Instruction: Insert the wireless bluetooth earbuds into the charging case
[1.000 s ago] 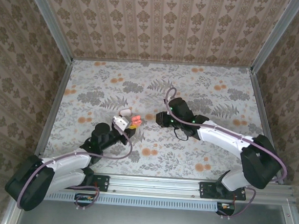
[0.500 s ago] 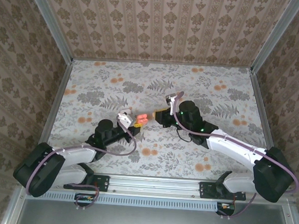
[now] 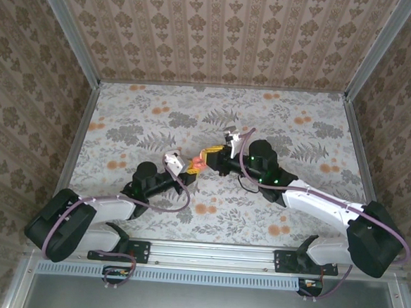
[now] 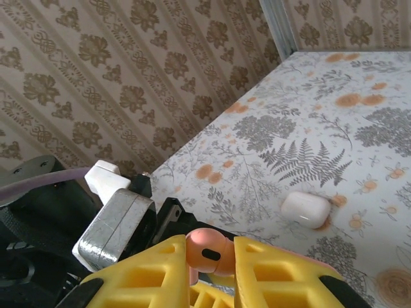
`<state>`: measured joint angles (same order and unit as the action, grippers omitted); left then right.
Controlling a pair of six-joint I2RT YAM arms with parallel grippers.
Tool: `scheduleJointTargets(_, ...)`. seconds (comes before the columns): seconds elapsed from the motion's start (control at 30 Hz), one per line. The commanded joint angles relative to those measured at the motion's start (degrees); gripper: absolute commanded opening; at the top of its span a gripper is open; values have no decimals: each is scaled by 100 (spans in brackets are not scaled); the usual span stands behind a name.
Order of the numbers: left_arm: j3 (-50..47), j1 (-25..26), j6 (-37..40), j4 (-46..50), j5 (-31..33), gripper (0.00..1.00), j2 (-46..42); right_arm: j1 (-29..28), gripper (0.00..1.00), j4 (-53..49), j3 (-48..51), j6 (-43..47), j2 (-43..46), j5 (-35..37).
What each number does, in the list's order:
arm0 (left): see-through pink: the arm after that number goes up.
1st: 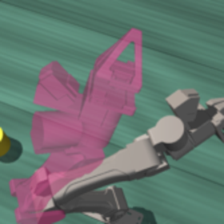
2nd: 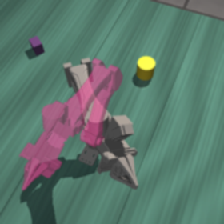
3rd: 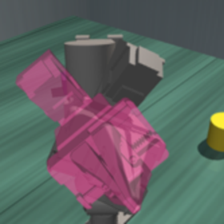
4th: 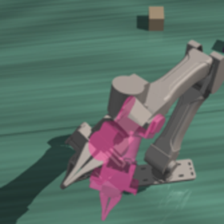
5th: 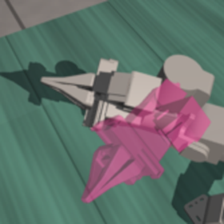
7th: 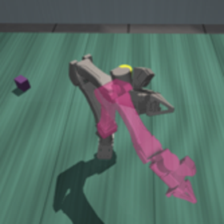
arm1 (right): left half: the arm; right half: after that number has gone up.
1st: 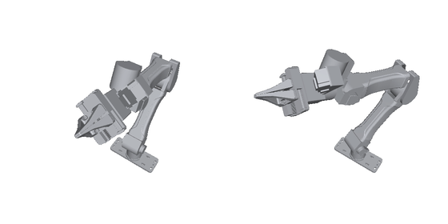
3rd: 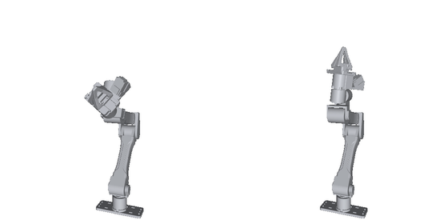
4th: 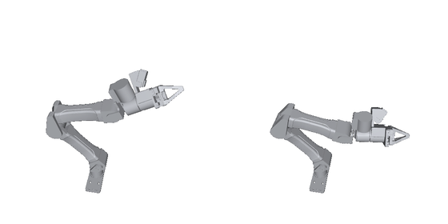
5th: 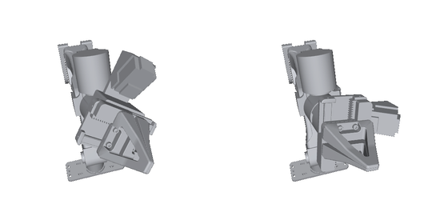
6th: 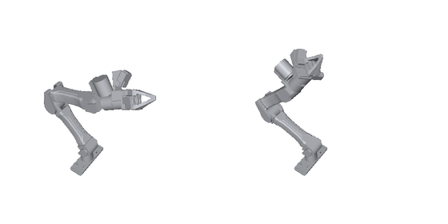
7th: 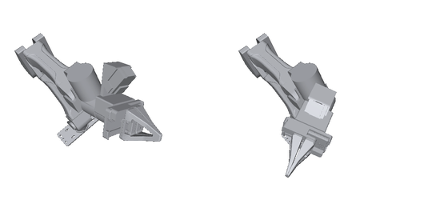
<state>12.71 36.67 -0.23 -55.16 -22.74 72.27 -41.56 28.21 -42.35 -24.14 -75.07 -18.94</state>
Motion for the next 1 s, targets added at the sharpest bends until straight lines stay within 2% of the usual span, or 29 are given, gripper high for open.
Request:
scheduleJointTargets(0.0,196,-12,127,-355,-279,14,-58,-70,21,339,92,31,-170,-154)
scheduleJointTargets(0.43,245,-10,192,-296,-355,14,-331,-88,20,448,126,47,-631,39)
scheduleJointTargets(0.97,276,-12,40,-360,-272,14,-539,-111,19,832,340,-59,-614,249)
